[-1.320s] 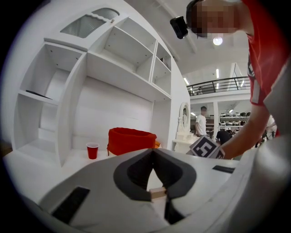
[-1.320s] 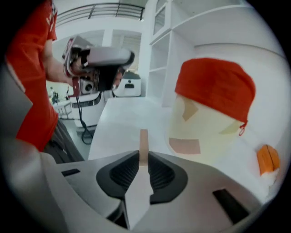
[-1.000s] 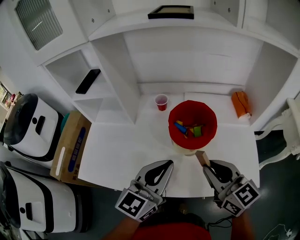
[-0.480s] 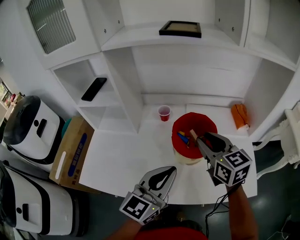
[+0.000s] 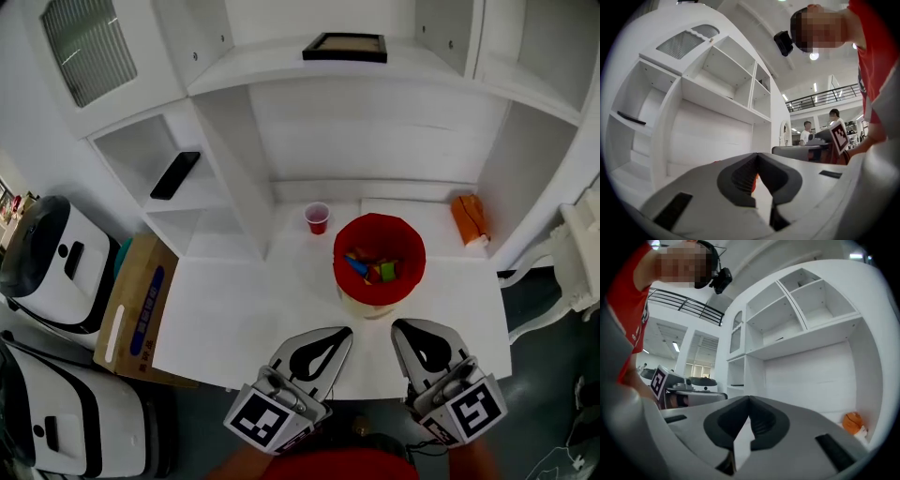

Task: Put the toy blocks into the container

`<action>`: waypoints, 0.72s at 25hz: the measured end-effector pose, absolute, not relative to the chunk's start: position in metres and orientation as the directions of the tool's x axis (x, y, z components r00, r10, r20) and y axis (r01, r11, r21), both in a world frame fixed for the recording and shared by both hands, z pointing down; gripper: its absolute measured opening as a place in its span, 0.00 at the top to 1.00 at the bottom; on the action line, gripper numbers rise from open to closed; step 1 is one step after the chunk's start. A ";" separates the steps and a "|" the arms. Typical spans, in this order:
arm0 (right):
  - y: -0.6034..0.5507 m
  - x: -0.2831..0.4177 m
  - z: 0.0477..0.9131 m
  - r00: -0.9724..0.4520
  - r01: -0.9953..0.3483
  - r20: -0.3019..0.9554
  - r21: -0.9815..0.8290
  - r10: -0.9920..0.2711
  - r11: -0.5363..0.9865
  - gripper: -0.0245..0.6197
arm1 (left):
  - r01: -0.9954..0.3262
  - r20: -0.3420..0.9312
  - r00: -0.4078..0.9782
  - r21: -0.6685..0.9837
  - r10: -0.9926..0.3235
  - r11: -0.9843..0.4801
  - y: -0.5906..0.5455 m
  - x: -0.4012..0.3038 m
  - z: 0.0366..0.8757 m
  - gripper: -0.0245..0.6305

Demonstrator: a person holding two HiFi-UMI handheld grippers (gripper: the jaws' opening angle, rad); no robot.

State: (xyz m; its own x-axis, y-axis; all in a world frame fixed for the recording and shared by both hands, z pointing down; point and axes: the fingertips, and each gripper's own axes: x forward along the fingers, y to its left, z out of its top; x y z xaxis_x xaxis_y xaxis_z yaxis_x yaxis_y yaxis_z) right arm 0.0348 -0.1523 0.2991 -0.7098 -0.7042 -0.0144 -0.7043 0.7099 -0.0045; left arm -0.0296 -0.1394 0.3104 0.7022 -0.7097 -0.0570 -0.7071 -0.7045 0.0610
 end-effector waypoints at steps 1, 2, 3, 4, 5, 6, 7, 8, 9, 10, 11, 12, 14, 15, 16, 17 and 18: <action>-0.144 0.034 0.299 -0.707 -0.707 -0.017 0.008 -0.707 0.707 0.96 | -0.696 -0.036 0.715 0.068 -0.698 -0.715 -0.135 -0.026 0.311 0.94; -0.137 0.034 0.298 -0.705 -0.709 -0.019 0.011 -0.709 0.705 0.96 | -0.684 -0.019 0.727 0.070 -0.686 -0.726 -0.130 -0.022 0.312 0.94; -0.131 0.034 0.299 -0.703 -0.711 -0.021 0.009 -0.711 0.703 0.96 | -0.673 -0.009 0.738 0.067 -0.675 -0.737 -0.126 -0.018 0.312 0.94; -0.125 0.034 0.299 -0.701 -0.713 -0.023 0.004 -0.713 0.701 0.96 | -0.663 -0.003 0.747 0.061 -0.665 -0.746 -0.123 -0.014 0.313 0.94; -0.121 0.034 0.299 -0.699 -0.715 -0.025 0.000 -0.715 0.699 0.96 | -0.654 0.001 0.755 0.057 -0.656 -0.754 -0.119 -0.011 0.314 0.94; -0.117 0.035 0.298 -0.696 -0.718 -0.027 -0.004 -0.718 0.696 0.96 | -0.647 0.005 0.762 0.056 -0.648 -0.760 -0.116 -0.008 0.315 0.94; -0.113 0.036 0.297 -0.691 -0.722 -0.031 -0.008 -0.722 0.692 0.95 | -0.642 0.008 0.766 0.058 -0.642 -0.765 -0.113 -0.006 0.316 0.94; -0.111 0.037 0.296 -0.688 -0.725 -0.034 -0.011 -0.725 0.688 0.95 | -0.637 0.010 0.770 0.061 -0.638 -0.768 -0.111 -0.004 0.316 0.94; -0.108 0.038 0.296 -0.684 -0.728 -0.036 -0.015 -0.728 0.685 0.95 | -0.633 0.010 0.773 0.062 -0.634 -0.771 -0.108 -0.003 0.316 0.94; -0.106 0.039 0.296 -0.681 -0.731 -0.035 -0.019 -0.731 0.682 0.95 | -0.630 0.008 0.776 0.061 -0.631 -0.774 -0.106 -0.002 0.316 0.94; -0.104 0.040 0.296 -0.679 -0.733 -0.034 -0.022 -0.733 0.680 0.95 | -0.627 0.007 0.779 0.059 -0.627 -0.777 -0.103 -0.002 0.316 0.94; -0.102 0.042 0.297 -0.677 -0.735 -0.032 -0.026 -0.735 0.678 0.95 | -0.624 0.006 0.781 0.057 -0.624 -0.780 -0.101 -0.001 0.315 0.94; -0.100 0.043 0.299 -0.674 -0.737 -0.028 -0.036 -0.738 0.675 0.95 | -0.620 0.007 0.784 0.056 -0.621 -0.783 -0.097 0.000 0.315 0.94; -0.098 0.043 0.299 -0.675 -0.736 -0.026 -0.040 -0.737 0.676 0.95 | -0.618 0.006 0.785 0.055 -0.619 -0.784 -0.096 0.001 0.315 0.94; -0.097 0.043 0.300 -0.677 -0.734 -0.024 -0.043 -0.736 0.677 0.95 | -0.616 0.004 0.787 0.054 -0.617 -0.786 -0.095 0.001 0.315 0.94; -0.096 0.042 0.301 -0.679 -0.733 -0.021 -0.042 -0.734 0.679 0.95 | -0.614 0.003 0.789 0.052 -0.615 -0.788 -0.094 0.002 0.315 0.94; -0.095 0.041 0.303 -0.681 -0.731 -0.018 -0.039 -0.732 0.681 0.95 | -0.612 0.003 0.791 0.051 -0.612 -0.790 -0.092 0.003 0.315 0.94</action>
